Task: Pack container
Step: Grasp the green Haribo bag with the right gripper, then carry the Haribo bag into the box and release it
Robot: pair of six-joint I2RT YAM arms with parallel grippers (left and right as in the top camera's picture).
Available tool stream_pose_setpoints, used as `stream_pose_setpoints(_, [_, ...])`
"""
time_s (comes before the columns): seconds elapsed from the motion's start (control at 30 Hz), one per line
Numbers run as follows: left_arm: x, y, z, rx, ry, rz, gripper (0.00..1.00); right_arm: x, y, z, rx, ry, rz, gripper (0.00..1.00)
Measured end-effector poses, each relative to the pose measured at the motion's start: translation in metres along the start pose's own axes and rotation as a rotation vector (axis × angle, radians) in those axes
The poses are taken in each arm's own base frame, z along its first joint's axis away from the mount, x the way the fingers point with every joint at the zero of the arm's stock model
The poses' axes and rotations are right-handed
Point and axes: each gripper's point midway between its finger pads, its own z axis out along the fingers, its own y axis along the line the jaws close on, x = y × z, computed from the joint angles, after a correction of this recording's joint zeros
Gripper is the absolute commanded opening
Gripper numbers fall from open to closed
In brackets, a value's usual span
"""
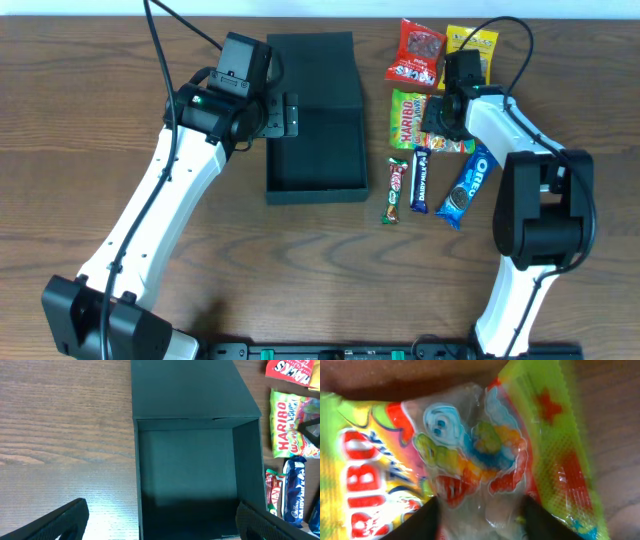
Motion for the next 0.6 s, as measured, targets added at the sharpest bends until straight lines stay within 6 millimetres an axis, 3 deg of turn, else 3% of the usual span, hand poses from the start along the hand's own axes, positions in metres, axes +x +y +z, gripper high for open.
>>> stream_pose_setpoints(0.03, [0.0,0.0,0.0,0.0,0.0,0.0,0.95,-0.001,0.0,-0.001,0.0,0.0,0.003,0.19])
stream_pose_setpoints(0.17, [0.0,0.0,0.0,0.0,0.0,0.0,0.95,0.001,0.0,-0.002,0.004,0.01,-0.002,0.01])
stream_pose_setpoints(0.47, [-0.004,0.011,0.0,-0.014,-0.006,-0.025,0.95,0.009,-0.002,-0.012,0.023,0.112,-0.007,0.01])
stream_pose_setpoints(0.6, [-0.015,0.024,-0.011,-0.022,-0.041,-0.056,0.95,0.0,0.003,-0.019,0.022,0.151,-0.009,0.01])
